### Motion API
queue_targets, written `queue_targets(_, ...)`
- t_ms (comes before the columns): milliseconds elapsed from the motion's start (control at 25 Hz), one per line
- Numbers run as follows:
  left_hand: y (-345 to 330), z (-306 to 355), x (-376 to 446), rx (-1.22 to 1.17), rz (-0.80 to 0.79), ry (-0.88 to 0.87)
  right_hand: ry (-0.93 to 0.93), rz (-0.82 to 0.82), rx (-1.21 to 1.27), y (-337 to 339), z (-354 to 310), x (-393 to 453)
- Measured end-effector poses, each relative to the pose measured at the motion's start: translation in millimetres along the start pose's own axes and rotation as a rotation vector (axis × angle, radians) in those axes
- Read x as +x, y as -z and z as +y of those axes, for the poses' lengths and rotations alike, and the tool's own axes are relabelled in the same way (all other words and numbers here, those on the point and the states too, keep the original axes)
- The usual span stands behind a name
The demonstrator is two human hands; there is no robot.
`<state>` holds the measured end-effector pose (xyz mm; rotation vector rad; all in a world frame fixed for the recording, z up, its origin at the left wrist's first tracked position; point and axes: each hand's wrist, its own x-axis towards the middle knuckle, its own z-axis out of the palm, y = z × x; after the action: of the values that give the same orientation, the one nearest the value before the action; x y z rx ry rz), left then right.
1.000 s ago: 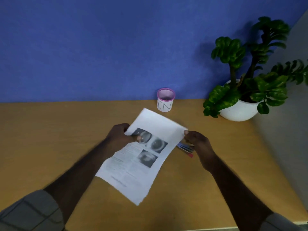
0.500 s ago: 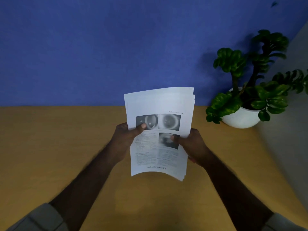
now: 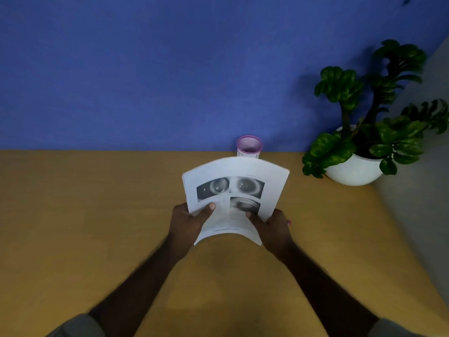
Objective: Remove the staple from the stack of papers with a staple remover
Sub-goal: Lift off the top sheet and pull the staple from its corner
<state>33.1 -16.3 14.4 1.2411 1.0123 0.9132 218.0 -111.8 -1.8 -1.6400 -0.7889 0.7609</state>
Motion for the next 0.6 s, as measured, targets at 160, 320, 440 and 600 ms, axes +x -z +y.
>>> queue_targets(160,1.8,-8.8,-0.7,0.021,-0.031,0.017,-0.005,-0.021,-0.031,-3.6,6.4,0.6)
queue_targets(320,-3.8,-10.4,-0.2,0.008,0.032,0.059,-0.083,-0.041,-0.047,2.9,13.3,3.0)
queue_targets(440,-1.4,2.4,10.1,-0.104,0.134,0.068,-0.104,-0.004,0.010,16.3,4.3,8.0)
queue_targets(600,4.1,16.7,19.8,-0.513,-0.007,0.093,-0.339,-0.219,0.319,20.7,1.0,6.7)
